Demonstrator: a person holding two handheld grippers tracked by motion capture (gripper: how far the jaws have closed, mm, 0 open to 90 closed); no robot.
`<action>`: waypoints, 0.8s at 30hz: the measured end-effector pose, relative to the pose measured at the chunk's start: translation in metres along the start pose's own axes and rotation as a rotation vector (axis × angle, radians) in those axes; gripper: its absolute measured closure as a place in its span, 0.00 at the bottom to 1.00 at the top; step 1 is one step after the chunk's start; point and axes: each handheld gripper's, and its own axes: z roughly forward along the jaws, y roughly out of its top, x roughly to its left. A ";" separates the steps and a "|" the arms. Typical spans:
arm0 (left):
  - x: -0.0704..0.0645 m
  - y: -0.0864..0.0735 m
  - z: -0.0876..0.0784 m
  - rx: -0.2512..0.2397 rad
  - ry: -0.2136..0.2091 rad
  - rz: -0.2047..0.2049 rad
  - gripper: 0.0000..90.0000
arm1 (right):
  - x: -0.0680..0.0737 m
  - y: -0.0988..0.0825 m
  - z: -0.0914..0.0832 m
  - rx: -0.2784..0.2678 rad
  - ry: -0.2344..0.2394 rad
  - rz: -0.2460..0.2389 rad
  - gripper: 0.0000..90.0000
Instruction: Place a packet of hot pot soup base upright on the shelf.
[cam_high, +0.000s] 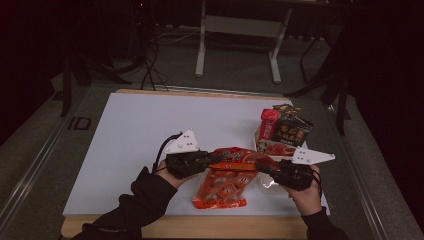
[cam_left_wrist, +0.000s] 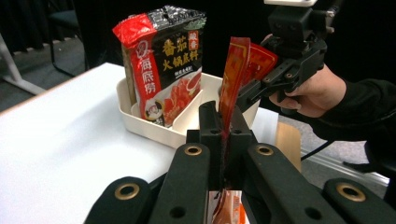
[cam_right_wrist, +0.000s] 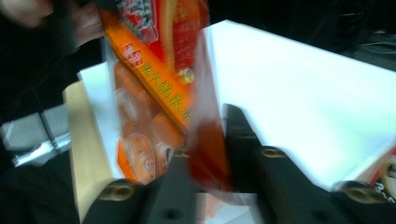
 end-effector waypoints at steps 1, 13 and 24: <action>0.001 0.000 -0.001 0.001 -0.003 -0.003 1.00 | 0.003 0.001 0.001 0.009 -0.008 -0.013 0.99; 0.010 0.008 -0.027 -0.068 -0.043 0.002 0.99 | 0.036 0.035 -0.013 -0.002 -0.007 -0.097 1.00; 0.010 0.009 -0.038 -0.111 -0.043 -0.029 0.86 | 0.042 0.058 -0.018 -0.045 0.014 -0.056 1.00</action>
